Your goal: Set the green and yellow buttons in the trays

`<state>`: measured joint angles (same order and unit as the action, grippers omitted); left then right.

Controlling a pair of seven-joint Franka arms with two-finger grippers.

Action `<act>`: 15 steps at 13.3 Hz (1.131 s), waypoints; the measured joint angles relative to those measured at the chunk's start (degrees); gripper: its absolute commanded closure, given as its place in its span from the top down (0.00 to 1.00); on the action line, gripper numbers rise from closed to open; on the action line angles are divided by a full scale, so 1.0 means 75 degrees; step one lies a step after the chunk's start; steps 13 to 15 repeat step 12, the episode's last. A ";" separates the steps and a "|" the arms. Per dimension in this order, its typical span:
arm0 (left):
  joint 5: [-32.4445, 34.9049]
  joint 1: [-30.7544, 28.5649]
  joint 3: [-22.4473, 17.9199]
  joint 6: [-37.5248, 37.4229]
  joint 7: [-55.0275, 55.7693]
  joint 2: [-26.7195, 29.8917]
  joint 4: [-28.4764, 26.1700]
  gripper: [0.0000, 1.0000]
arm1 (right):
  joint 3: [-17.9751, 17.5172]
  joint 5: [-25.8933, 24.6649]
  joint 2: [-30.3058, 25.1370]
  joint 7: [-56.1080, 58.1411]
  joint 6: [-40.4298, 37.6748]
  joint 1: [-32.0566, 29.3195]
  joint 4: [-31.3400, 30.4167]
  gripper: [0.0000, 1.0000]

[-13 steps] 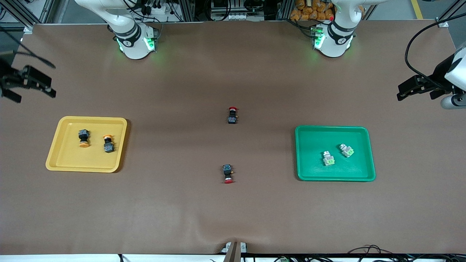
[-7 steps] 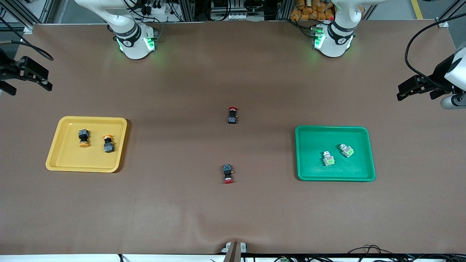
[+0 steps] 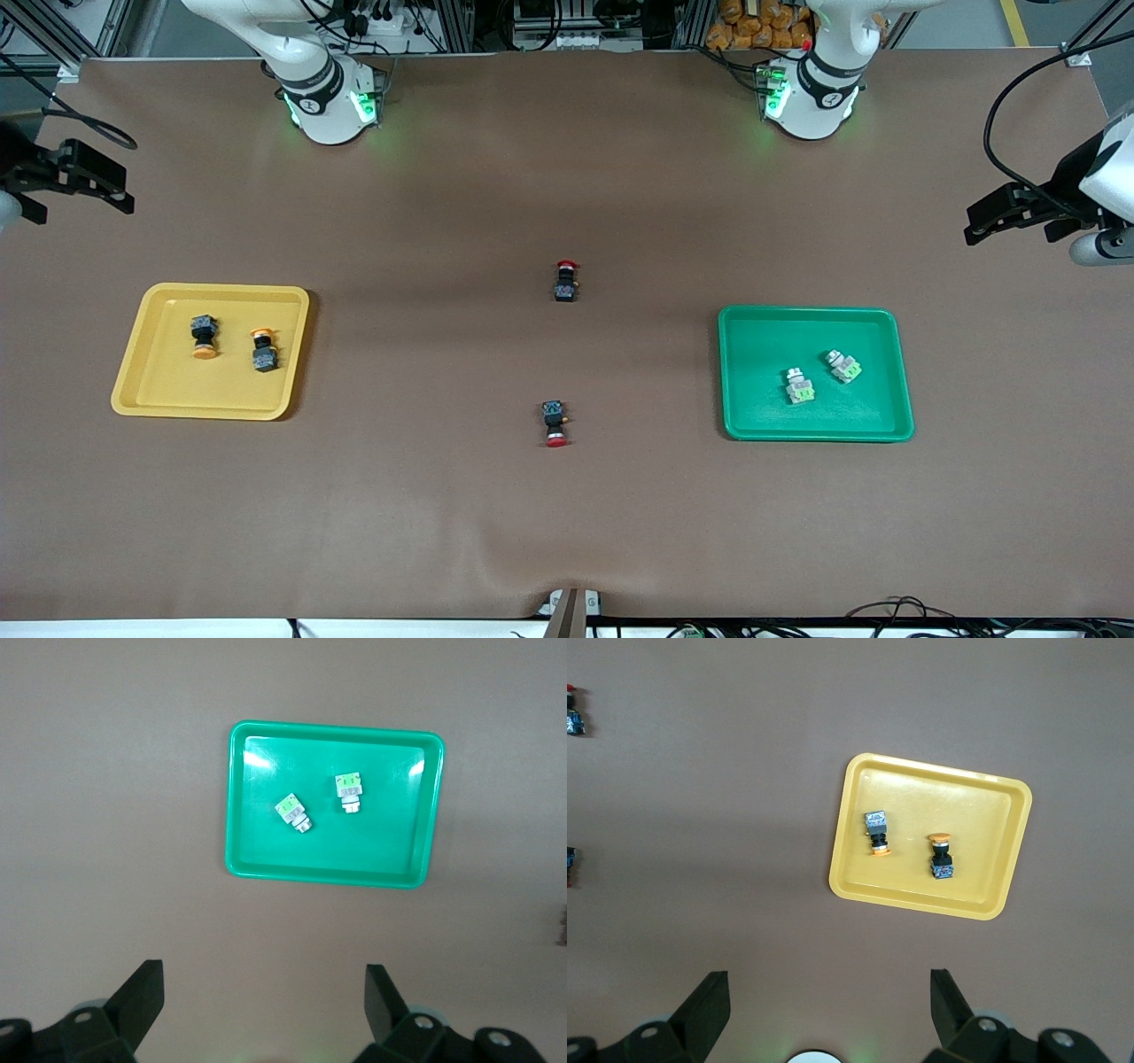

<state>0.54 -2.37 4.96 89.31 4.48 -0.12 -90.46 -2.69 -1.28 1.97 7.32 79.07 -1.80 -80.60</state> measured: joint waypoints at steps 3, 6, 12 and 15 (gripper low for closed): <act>0.0000 0.0007 0.0062 0.0000 0.0000 0.0000 -0.0001 1.00 | -0.0014 0.0000 0.0088 0.0000 0.0524 0.0000 -0.0076 1.00; 0.0000 0.0014 0.0271 -0.0020 0.0090 0.0002 0.0000 1.00 | -0.0038 0.0000 0.0186 0.0000 0.0761 0.0000 -0.0197 1.00; 0.0000 -0.0011 0.0373 -0.0098 0.0181 0.0013 0.0200 1.00 | -0.0075 0.0000 0.0193 0.0000 0.0764 0.0000 -0.0202 1.00; 0.0000 -0.0011 0.0373 -0.0098 0.0181 0.0013 0.0200 1.00 | -0.0075 0.0000 0.0193 0.0000 0.0764 0.0000 -0.0202 1.00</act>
